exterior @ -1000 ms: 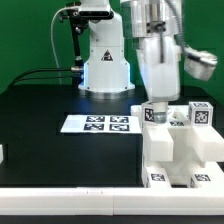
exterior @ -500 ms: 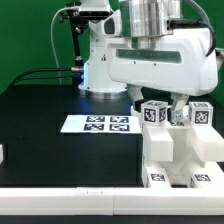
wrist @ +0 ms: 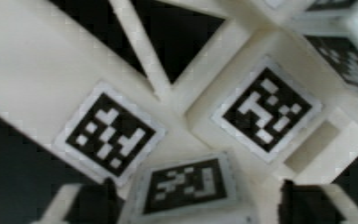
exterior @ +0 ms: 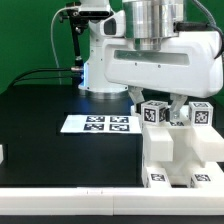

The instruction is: Assemble chair

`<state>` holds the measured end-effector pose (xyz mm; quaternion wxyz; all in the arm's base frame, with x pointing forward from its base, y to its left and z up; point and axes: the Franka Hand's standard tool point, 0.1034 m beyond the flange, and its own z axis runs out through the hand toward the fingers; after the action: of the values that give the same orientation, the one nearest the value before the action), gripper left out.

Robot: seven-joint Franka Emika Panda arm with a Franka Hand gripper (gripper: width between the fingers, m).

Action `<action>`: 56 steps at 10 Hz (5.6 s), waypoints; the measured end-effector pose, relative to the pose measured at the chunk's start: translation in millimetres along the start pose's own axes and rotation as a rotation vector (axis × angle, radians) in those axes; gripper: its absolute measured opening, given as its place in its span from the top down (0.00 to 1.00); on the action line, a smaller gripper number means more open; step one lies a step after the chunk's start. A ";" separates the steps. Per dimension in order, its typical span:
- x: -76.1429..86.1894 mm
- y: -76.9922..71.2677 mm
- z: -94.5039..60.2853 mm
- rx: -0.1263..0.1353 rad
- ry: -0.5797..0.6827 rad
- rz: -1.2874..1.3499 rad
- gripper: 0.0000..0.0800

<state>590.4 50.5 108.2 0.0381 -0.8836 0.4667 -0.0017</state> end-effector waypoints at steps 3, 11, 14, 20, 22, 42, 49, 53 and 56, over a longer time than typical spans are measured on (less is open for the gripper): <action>0.7 0.8 0.2 0.004 -0.018 0.312 0.67; 2.2 -2.1 0.8 0.076 -0.065 1.115 0.67; 3.3 -3.6 -1.8 0.089 -0.044 0.669 0.25; 6.0 -1.8 -1.8 0.074 -0.005 -0.007 0.19; 6.6 -1.9 -1.7 0.068 -0.001 -0.094 0.21; 6.0 0.2 -1.1 0.066 -0.032 0.235 0.19; 5.1 3.9 -5.3 0.009 -0.001 -0.676 0.20; 4.7 4.0 -4.4 0.009 -0.004 -0.433 0.62; 5.8 1.5 -4.5 0.009 -0.003 -0.127 0.65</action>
Offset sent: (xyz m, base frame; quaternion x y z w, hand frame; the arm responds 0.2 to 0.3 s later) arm 0.0065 -0.0143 0.0039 -0.0375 -0.0153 0.3673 0.9292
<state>592.3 44.6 112.4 0.0424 -0.9112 0.4098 -0.0051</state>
